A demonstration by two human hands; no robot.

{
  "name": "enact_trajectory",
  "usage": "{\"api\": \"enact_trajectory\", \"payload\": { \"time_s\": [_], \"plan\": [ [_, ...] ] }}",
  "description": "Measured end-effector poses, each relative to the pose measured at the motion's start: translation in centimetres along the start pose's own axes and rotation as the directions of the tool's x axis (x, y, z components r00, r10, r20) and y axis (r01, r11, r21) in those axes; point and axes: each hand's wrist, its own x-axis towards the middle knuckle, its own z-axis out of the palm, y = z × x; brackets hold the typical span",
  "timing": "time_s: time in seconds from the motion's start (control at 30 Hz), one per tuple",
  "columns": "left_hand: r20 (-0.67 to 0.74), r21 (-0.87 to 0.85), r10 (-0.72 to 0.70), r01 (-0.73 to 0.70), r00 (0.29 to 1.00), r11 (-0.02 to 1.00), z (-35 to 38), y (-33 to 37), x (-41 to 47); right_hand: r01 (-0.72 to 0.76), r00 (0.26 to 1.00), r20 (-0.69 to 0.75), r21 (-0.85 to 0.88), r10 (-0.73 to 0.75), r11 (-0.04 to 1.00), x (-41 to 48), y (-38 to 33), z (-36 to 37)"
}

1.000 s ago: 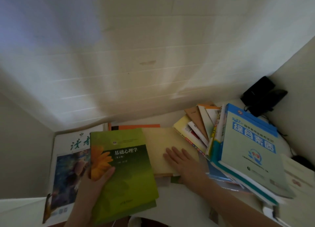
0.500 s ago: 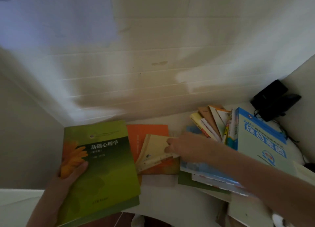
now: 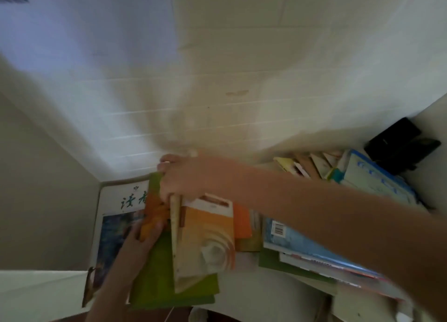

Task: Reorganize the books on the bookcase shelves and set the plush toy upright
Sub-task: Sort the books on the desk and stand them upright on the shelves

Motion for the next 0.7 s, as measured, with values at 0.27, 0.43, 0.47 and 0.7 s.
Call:
{"api": "enact_trajectory", "payload": {
  "time_s": [0.27,0.43,0.47,0.7],
  "plan": [
    [-0.128,0.065,-0.054,0.063,0.99,0.996,0.6,-4.9,3.6,-0.593,0.555,0.151,0.762,0.818,0.261,-2.3,-5.8,18.1],
    [-0.165,0.194,-0.055,0.087,0.985,0.977,0.7,-7.3,5.4,-0.532,0.503,0.109,0.821,0.858,0.207,-1.8,-6.2,18.2],
    [-0.168,0.192,-0.052,0.085,0.984,0.978,1.2,-6.4,4.7,-0.519,0.515,0.109,0.829,0.85,0.208,-1.8,-6.4,18.3],
    [-0.199,0.152,-0.039,0.071,0.979,0.986,2.0,-4.0,2.9,-0.264,0.691,-0.048,0.912,0.721,0.313,-1.2,-11.6,16.1]
  ]
}}
